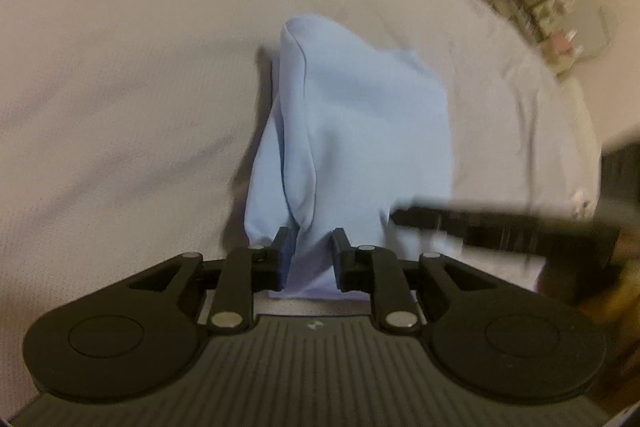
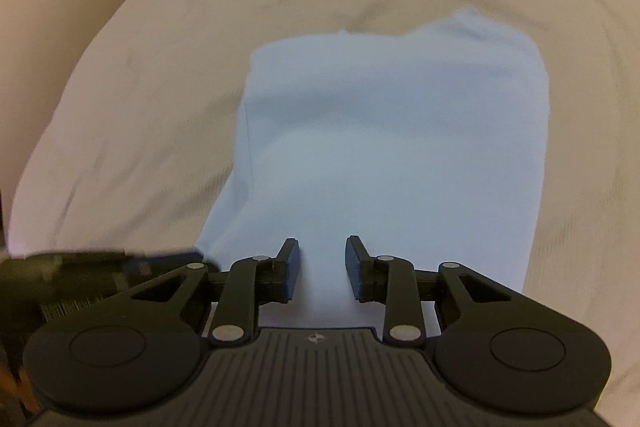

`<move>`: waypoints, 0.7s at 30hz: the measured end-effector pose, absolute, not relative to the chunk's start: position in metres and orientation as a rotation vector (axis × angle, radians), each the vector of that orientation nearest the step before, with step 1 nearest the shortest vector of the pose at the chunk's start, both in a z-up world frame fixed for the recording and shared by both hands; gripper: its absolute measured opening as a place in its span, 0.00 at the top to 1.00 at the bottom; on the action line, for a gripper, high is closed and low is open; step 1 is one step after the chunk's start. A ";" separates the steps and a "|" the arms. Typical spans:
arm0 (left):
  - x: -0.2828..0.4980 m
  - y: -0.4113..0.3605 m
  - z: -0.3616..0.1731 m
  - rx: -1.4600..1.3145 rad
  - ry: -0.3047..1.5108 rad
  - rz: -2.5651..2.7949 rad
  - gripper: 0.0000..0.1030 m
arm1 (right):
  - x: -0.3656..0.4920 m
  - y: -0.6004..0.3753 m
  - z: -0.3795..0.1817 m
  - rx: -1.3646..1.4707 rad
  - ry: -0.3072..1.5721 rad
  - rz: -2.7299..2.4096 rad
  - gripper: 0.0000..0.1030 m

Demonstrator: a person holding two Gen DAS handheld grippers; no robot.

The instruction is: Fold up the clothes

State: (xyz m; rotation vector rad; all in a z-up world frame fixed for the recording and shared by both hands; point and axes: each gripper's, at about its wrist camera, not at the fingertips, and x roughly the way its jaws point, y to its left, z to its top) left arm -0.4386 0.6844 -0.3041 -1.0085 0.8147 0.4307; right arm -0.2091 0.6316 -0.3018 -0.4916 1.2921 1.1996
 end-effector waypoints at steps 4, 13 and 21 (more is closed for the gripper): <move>-0.445 0.732 -0.302 -1.077 0.772 0.430 0.79 | -0.243 0.607 -0.293 -0.495 1.162 1.218 0.67; -0.391 0.806 -0.317 -1.064 0.860 0.322 0.66 | -0.355 0.625 -0.291 -0.667 0.805 1.148 0.57; -0.351 0.821 -0.331 -1.026 0.893 0.242 0.81 | -0.384 0.647 -0.324 -0.809 0.713 0.946 0.85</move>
